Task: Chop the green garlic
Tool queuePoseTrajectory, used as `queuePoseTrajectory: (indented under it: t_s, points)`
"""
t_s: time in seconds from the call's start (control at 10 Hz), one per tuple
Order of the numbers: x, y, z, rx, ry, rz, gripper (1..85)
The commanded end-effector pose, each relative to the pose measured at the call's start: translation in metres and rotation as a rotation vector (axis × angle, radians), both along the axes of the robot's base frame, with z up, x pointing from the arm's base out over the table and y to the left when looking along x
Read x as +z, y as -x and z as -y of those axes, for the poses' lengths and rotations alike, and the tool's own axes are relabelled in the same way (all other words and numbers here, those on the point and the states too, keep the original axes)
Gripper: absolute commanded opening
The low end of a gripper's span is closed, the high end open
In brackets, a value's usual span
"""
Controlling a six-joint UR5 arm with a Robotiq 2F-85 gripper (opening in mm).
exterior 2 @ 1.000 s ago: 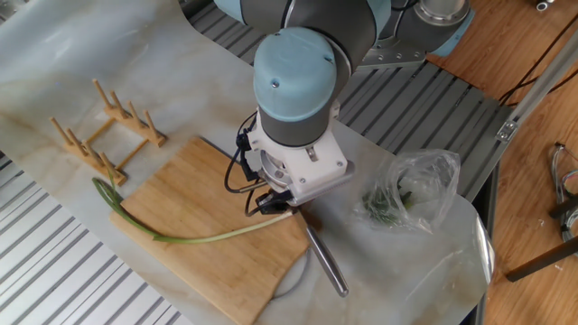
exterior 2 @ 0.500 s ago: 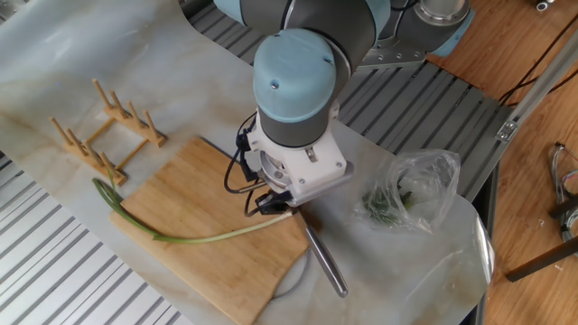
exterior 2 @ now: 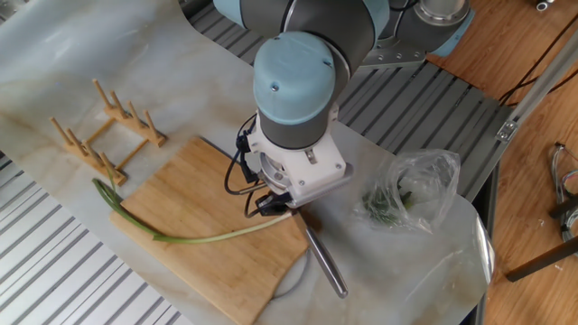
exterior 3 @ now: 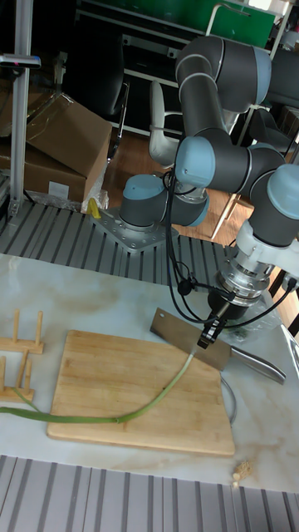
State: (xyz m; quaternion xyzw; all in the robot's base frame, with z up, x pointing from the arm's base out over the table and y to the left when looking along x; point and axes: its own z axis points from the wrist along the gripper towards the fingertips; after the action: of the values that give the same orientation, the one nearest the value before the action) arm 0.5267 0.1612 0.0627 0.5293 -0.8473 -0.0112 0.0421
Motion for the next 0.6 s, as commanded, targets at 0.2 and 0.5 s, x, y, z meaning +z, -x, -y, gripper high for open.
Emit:
queuePoseTrajectory:
  t_s: [0.2,0.5]
  points:
    - [-0.0015,-0.0018,-0.0027,-0.002,-0.020,0.008,1.3]
    - [-0.0029,-0.0022,-0.0015,0.006,-0.029,0.014,1.3]
